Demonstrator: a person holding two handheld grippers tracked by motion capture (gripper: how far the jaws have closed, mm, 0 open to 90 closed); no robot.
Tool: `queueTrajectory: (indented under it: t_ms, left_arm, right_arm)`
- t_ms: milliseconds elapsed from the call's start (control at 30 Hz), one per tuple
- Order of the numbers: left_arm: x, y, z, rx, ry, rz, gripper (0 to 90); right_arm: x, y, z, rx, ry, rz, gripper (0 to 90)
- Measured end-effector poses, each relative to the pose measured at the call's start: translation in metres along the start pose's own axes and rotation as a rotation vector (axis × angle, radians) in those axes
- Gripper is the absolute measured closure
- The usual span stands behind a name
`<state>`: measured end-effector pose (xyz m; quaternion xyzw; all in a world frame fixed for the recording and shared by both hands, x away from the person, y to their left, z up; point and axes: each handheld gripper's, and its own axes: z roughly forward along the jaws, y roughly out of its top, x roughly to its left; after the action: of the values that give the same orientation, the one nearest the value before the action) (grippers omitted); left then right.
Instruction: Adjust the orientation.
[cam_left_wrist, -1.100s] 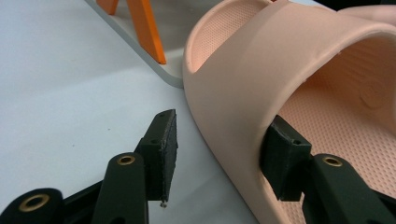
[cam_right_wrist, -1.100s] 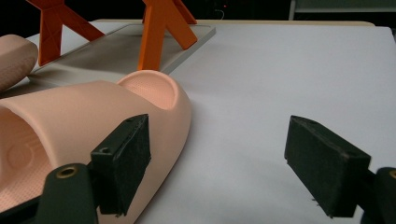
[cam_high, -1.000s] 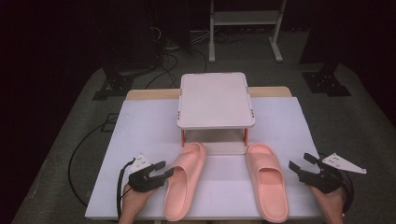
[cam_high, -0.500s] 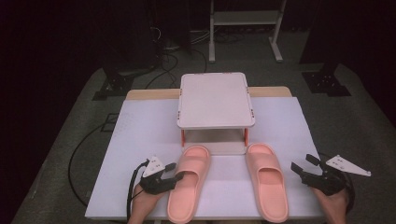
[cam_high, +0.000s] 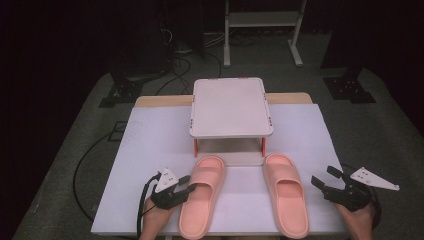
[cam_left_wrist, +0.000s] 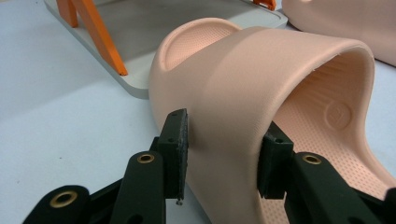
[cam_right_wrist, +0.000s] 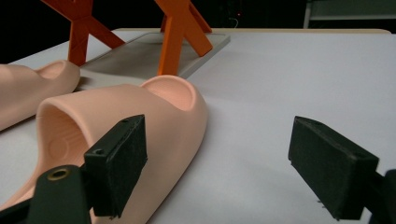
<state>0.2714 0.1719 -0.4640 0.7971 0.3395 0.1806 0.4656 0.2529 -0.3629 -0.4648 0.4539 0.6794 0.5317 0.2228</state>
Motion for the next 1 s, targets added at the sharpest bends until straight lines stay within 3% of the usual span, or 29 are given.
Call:
queueTrajectory:
  t_ms: [200,500,1000]
  left_arm:
    - [-0.001,0.000,-0.001,-0.003,0.018,-0.001,65.6]
    - [0.005,-0.002,-0.005,-0.005,0.048,-0.028,78.4]
    - [0.014,-0.003,-0.018,-0.079,0.065,-0.100,80.4]
  right_arm:
    - [0.004,0.002,-0.003,-0.007,0.014,-0.014,18.9]
    - [0.017,0.002,-0.004,-0.009,0.058,-0.053,18.8]
    - [0.033,0.002,0.009,0.036,0.143,-0.101,22.6]
